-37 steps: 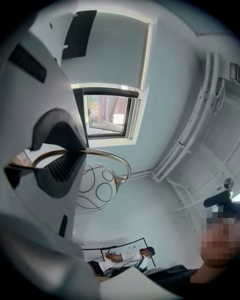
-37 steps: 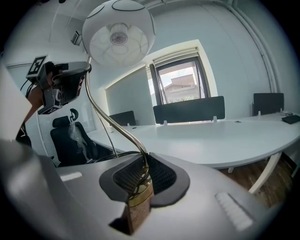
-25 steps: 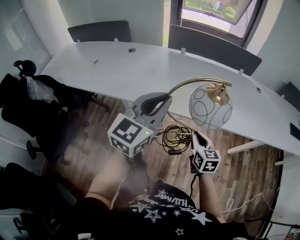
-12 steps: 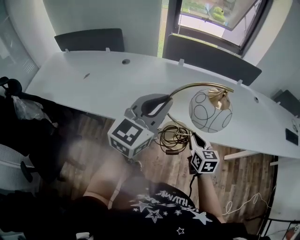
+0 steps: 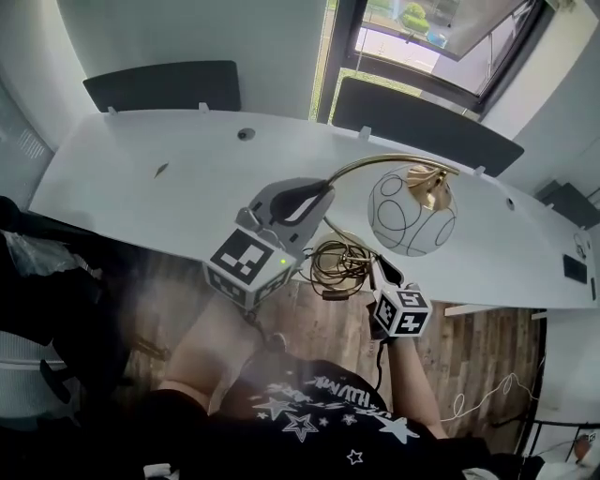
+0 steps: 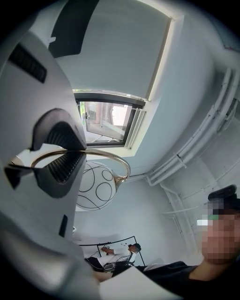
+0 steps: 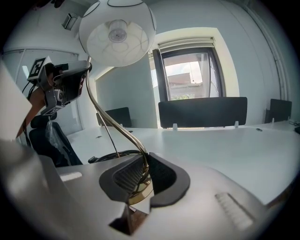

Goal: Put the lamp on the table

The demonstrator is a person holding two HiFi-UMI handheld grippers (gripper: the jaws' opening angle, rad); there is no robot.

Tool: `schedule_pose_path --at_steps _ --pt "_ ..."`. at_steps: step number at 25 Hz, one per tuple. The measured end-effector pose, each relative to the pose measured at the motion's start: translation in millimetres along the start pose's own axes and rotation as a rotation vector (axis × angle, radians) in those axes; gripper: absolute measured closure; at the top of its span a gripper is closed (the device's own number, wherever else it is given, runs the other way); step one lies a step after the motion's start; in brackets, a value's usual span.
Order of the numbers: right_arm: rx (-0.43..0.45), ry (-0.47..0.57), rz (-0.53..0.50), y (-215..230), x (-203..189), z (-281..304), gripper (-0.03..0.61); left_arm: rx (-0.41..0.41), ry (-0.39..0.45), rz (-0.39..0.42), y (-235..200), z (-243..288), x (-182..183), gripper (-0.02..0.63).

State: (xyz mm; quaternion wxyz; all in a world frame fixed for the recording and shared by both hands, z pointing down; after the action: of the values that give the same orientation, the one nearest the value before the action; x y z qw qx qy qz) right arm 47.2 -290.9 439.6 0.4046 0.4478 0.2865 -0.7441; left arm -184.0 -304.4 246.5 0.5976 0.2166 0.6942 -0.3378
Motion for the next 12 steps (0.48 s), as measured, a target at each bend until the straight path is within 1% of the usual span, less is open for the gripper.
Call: schedule_pose_path --at_steps 3,7,10,12 --pt "0.0 -0.014 0.025 -18 5 24 0.538 -0.021 -0.011 -0.006 -30 -7 0 0.582" --pt "0.016 -0.023 0.027 -22 6 29 0.538 -0.026 -0.024 0.001 -35 -7 1 0.581" --pt "0.027 -0.031 0.024 -21 5 32 0.538 -0.009 -0.028 -0.005 -37 -6 -1 0.582" --pt "0.037 -0.037 0.023 -24 5 40 0.538 0.006 -0.031 -0.013 -46 -7 -2 0.583"
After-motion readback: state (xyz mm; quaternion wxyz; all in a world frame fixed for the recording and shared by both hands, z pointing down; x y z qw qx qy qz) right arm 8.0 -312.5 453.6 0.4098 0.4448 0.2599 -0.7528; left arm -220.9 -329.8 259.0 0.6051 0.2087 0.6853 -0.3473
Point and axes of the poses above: the fingertips, and each gripper's own axes: z forward along the fingers, y to its right, x out of its top, the point moved 7 cm from there along -z, backward along the fingers, and after that the axes turned 13 degrees about -z, right-handed, at the moved point
